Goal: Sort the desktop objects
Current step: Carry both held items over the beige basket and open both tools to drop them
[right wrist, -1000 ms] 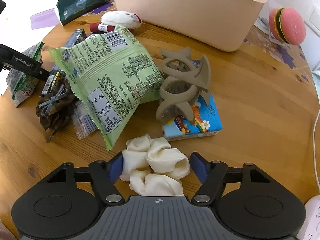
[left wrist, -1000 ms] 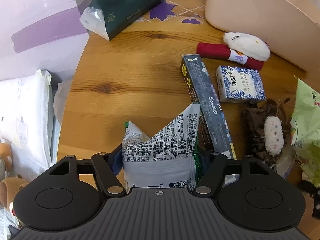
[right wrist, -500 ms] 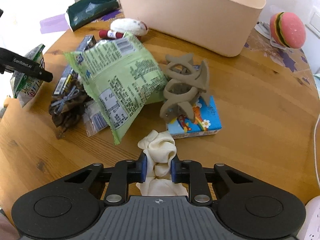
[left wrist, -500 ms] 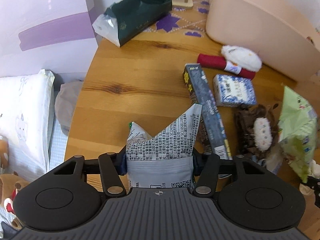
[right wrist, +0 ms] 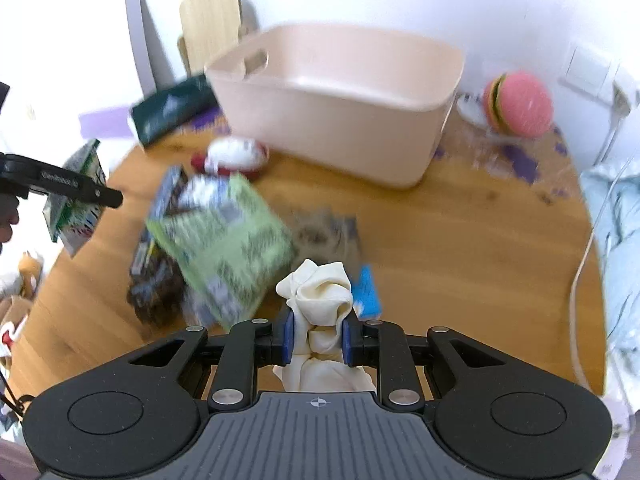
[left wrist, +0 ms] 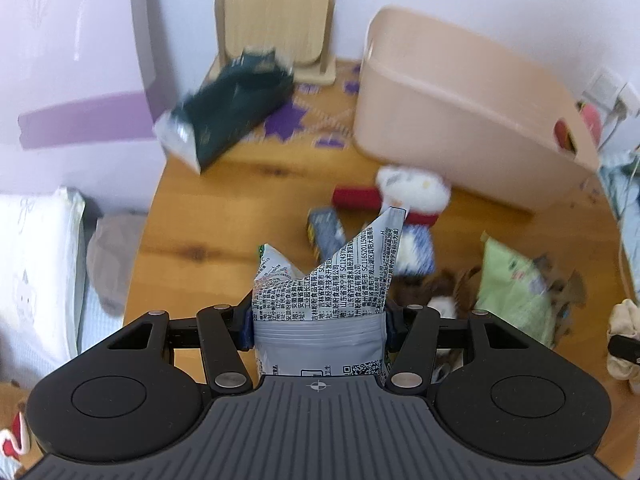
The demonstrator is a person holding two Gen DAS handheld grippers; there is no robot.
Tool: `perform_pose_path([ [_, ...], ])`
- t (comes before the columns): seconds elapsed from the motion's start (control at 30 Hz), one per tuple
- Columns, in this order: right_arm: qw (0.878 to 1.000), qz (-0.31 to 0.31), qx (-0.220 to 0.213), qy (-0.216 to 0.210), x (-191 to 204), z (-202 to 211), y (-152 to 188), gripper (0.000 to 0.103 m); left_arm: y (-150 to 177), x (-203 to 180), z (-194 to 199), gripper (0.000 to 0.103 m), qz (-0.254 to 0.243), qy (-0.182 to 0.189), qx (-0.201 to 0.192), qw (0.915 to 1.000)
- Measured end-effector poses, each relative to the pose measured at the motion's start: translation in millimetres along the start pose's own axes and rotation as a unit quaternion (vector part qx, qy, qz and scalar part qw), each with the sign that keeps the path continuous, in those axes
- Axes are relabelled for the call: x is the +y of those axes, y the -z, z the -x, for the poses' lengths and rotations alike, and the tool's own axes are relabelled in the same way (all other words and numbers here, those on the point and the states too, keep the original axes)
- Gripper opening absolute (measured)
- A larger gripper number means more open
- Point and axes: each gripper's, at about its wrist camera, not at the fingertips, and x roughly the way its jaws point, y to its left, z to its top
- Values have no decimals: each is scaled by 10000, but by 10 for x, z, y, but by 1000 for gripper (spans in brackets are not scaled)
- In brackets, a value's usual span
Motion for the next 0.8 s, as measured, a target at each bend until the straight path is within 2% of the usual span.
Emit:
perform_pose_path([
  [0.13,9995,61,-318,65,-37,176,-170,21,-240,-93,167,56,-185,84,-359,9992],
  [0.27,9979,125,-629,77,-37,312,-358,21,-541,-132,310,56,-131,291,-636,9975],
  [0.4,9958,175,-891,91,-34,378,-561,21,-799,-220,399,56,-303,193,-991,9944],
  [0.5,9942,243,-1039,149,-34,381,-718,21,-965,-265,414,56,-284,357,-1102,9929],
  [0.8,9876,513,-1406,479,-86,227,-1220,21,-1371,-547,356,56,-453,505,-1441,9872],
])
